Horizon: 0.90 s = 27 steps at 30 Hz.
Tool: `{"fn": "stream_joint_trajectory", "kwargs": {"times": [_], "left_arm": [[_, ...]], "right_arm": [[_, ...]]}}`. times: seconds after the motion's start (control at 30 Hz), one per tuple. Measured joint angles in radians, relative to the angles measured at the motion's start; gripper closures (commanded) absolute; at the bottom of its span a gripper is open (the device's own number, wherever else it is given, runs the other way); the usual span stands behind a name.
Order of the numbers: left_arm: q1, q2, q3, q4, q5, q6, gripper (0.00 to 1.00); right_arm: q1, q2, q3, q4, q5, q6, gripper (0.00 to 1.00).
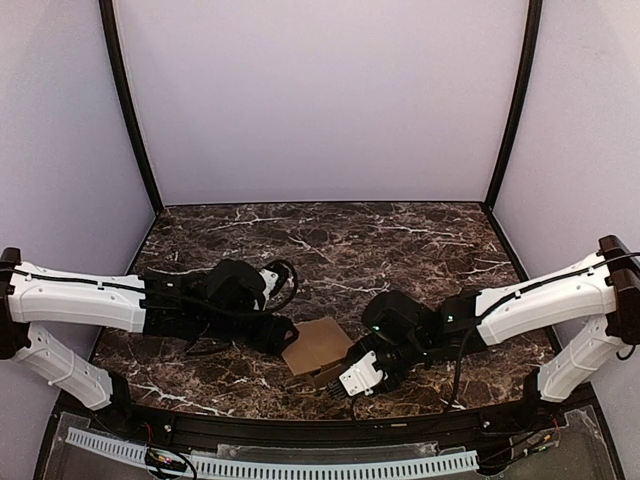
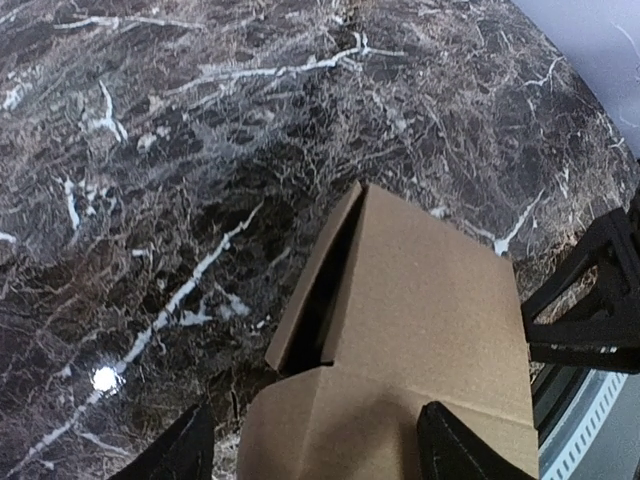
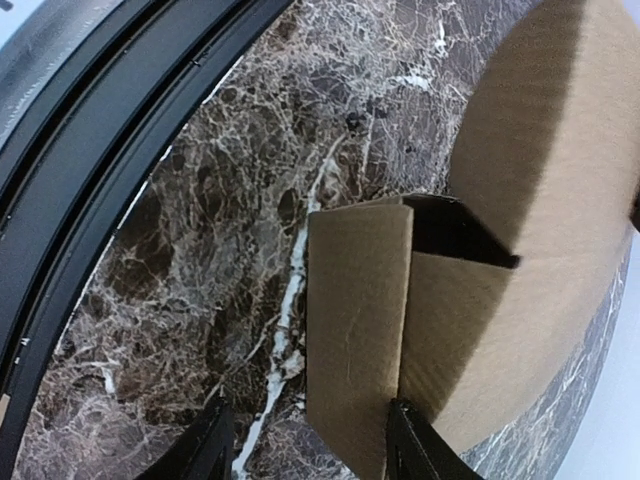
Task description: Fold the paper box
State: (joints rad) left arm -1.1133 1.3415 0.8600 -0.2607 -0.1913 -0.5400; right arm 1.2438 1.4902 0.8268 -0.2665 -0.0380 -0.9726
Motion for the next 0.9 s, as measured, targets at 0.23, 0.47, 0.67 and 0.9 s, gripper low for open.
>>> {"fn": "stream_joint_trajectory", "kwargs": {"times": [0.23,0.47,0.67,0.9], "left_arm": [[0.001,0.000,-0.057,0.024,0.071,-0.010,0.31],[0.001,0.003,-0.073,0.048,0.071,0.006,0.31],[0.001,0.026,-0.103,0.092,0.069,0.016,0.31],[0.001,0.077,-0.087,0.116,0.080,0.035,0.30]], "right_arm": [[0.000,0.001,-0.001,0.022,0.039,0.003,0.50],[-0.002,-0.022,0.012,-0.093,0.019,0.031,0.50],[-0.066,-0.057,0.060,-0.212,-0.084,0.070,0.50],[-0.170,-0.066,0.098,-0.153,-0.140,0.142,0.50]]}}
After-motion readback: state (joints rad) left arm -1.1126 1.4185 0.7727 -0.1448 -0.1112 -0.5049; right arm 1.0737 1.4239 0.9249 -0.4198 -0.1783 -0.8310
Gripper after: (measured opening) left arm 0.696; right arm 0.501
